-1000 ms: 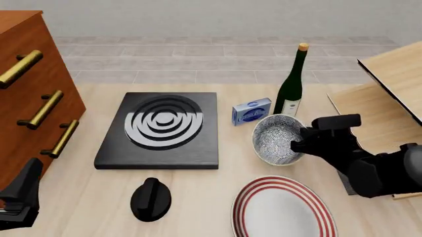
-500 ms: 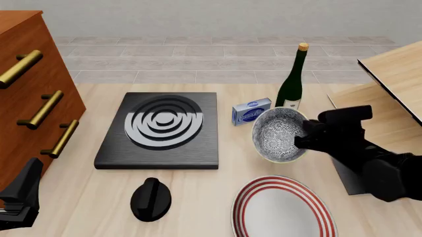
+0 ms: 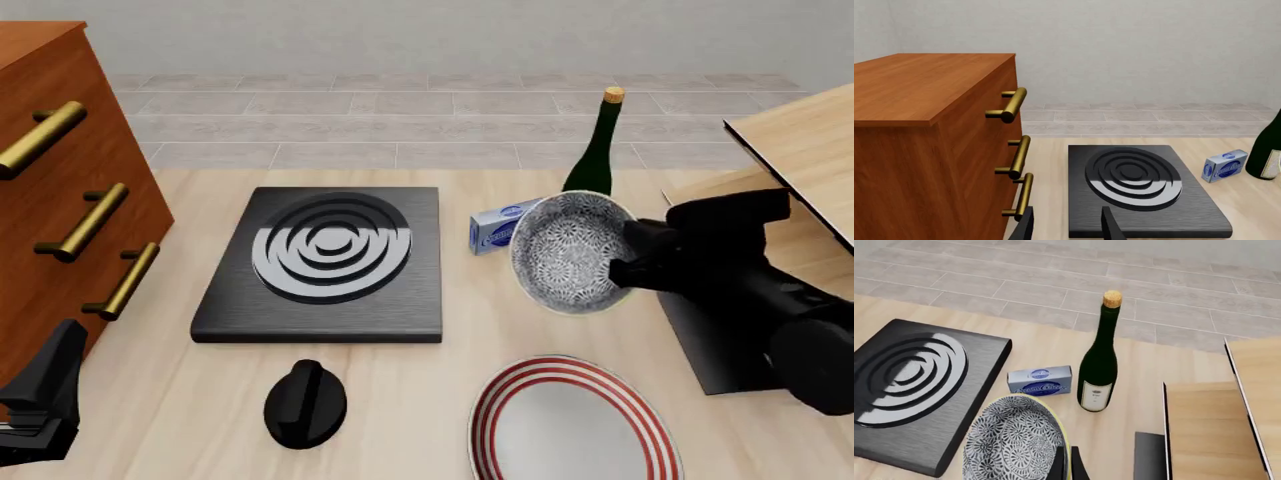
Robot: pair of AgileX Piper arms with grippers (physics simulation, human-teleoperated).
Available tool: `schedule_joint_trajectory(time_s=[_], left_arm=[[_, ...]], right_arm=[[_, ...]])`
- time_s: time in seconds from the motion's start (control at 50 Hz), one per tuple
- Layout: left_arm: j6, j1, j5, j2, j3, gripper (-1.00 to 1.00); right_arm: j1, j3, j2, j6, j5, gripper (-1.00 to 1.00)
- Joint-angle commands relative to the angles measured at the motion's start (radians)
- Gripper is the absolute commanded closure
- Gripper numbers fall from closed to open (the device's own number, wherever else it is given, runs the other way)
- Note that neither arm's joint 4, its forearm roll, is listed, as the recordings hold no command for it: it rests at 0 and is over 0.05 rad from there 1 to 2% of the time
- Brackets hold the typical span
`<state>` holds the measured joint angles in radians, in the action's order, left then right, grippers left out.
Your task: Put the bowl on the stove.
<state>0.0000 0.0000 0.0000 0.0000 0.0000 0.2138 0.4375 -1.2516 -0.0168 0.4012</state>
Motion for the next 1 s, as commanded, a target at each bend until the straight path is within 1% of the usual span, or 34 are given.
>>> schedule_joint_trajectory(time_s=[0.02,0.22,0.38,0.5,0.54,0.56,0.6,0.64,0.8,0.86,0.94,0.98,1.0], left_arm=[[0.000,0.000,0.000,0.000,0.000,-1.00],[0.000,0.000,0.000,0.000,0.000,-1.00],[0.000,0.000,0.000,0.000,0.000,-1.00],[0.000,0.000,0.000,0.000,0.000,-1.00],[0.000,0.000,0.000,0.000,0.000,-1.00],[0.000,0.000,0.000,0.000,0.000,-1.00],[0.000,0.000,0.000,0.000,0.000,-1.00],[0.000,0.000,0.000,0.000,0.000,-1.00],[0.000,0.000,0.000,0.000,0.000,-1.00],[0.000,0.000,0.000,0.000,0.000,-1.00],[0.000,0.000,0.000,0.000,0.000,-1.00],[0.000,0.000,0.000,0.000,0.000,-1.00],[0.000,0.000,0.000,0.000,0.000,-1.00]], right_arm=[[0.030,0.035,0.093,0.016,-0.081,1.00],[0.080,0.094,0.086,0.031,-0.116,1.00],[0.126,0.151,0.047,0.059,-0.134,1.00],[0.180,0.241,-0.025,0.078,-0.159,1.00],[0.188,0.253,-0.035,0.084,-0.163,1.00],[0.208,0.282,-0.058,0.097,-0.172,1.00],[0.211,0.292,-0.067,0.095,-0.175,1.00],[0.240,0.329,-0.097,0.118,-0.187,1.00],[0.272,0.416,-0.166,0.145,-0.217,1.00],[0.279,0.440,-0.183,0.136,-0.228,1.00],[0.294,0.480,-0.208,0.156,-0.248,1.00],[0.300,0.500,-0.223,0.157,-0.257,1.00],[0.306,0.513,-0.237,0.178,-0.261,1.00]])
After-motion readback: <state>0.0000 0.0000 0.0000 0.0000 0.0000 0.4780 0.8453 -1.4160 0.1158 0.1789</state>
